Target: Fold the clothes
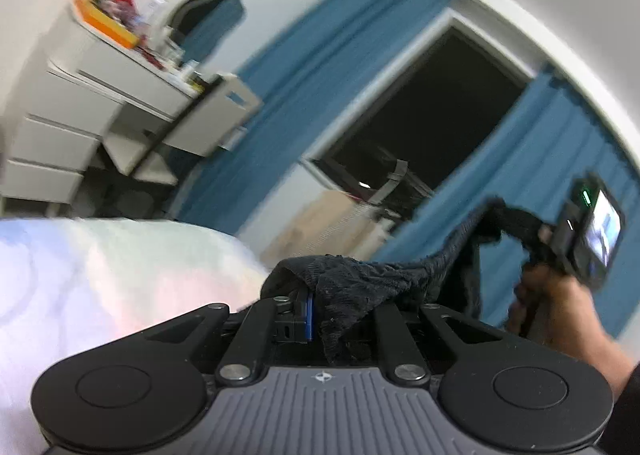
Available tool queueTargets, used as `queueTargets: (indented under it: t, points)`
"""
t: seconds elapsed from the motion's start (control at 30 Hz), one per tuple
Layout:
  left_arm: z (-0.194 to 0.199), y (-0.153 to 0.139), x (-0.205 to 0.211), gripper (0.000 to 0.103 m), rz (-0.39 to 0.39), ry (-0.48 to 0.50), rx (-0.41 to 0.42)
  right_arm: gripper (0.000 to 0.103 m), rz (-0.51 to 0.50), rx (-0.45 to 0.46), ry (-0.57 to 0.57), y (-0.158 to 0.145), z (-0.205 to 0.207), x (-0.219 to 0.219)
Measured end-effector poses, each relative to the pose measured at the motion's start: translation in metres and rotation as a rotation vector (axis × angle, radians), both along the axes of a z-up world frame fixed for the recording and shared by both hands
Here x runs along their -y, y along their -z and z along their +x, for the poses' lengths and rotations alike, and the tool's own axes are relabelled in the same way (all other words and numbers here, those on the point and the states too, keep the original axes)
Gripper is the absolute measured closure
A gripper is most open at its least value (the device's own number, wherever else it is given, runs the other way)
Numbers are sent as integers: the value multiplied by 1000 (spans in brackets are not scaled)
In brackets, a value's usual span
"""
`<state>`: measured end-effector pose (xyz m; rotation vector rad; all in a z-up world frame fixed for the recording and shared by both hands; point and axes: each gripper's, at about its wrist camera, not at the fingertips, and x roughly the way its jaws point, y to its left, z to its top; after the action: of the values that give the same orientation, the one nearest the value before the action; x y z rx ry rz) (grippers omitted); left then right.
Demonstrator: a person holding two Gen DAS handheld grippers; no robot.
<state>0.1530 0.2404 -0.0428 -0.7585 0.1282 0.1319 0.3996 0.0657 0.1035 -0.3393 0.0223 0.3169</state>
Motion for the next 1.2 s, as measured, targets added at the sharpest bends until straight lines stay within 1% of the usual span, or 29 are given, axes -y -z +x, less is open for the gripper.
queueTargets:
  t: [0.07,0.13,0.23,0.3,0.37,0.4,0.43,0.5,0.53,0.57,0.6,0.63,0.67,0.7,0.73,0.77,0.8,0.83,0.9,0.93,0.97,1.0,1.03,1.1,1.2]
  points:
    - [11,24,-28,93,-76,-34,-27,96,-39,-22,-45,29,15,-46]
    - [20,46,-50,93,-121,-77,-58,96,-76,-56,-89,63,34,-88]
    - [33,77,-77,93,-159,-109,-119,96,-131,-138,-125,120,54,-133]
    - [37,96,-84,93,-166,-113,-125,95,-167,-194,-148,158,68,-162]
    - [36,112,-91,93,-172,-129,-119,94,-187,-251,-151,191,78,-173]
    - [35,119,-92,92,-180,-137,-112,94,-188,-269,-150,202,78,-175]
    - [35,121,-92,92,-177,-136,-107,92,-184,-285,-151,209,79,-176]
    - [34,123,-92,92,-165,-133,-95,88,-148,-304,-158,210,79,-173]
    - [34,125,-92,91,-159,-131,-90,75,-124,-313,-158,204,77,-167]
    - [34,124,-93,90,-169,-128,-91,44,-92,-328,-158,198,77,-161]
    - [32,123,-93,90,-180,-126,-94,31,-63,-346,-159,191,74,-153]
    - [29,121,-93,89,-191,-124,-99,26,-36,-357,-165,183,68,-142]
    - [28,121,-94,88,-201,-124,-107,30,-18,-367,-175,174,58,-129]
    - [26,120,-95,87,-212,-130,-117,32,-2,-375,-183,166,48,-117]
    - [24,119,-95,75,-224,-137,-127,33,14,-378,-181,158,38,-103]
    - [21,116,-95,52,-224,-156,-148,33,45,-382,-178,149,21,-82]
    - [21,114,-96,45,-221,-178,-173,32,78,-389,-179,142,4,-62]
    - [19,113,-96,42,-224,-189,-192,32,106,-402,-177,136,-8,-41]
    - [18,109,-97,41,-261,-170,-197,31,171,-435,-144,127,-42,16]
    - [14,108,-97,40,-282,-158,-196,31,207,-446,-107,125,-60,48]
    - [10,106,-97,33,-298,-156,-189,31,242,-457,-69,124,-78,81]
    - [6,103,-97,29,-313,-155,-181,31,277,-467,-27,123,-96,114]
    - [2,100,-96,24,-323,-157,-170,31,310,-472,34,125,-115,148]
    - [-6,91,-92,23,-315,-154,-152,30,376,-481,157,129,-152,215]
    - [-14,75,-84,19,-276,-142,-133,30,497,-517,356,147,-199,309]
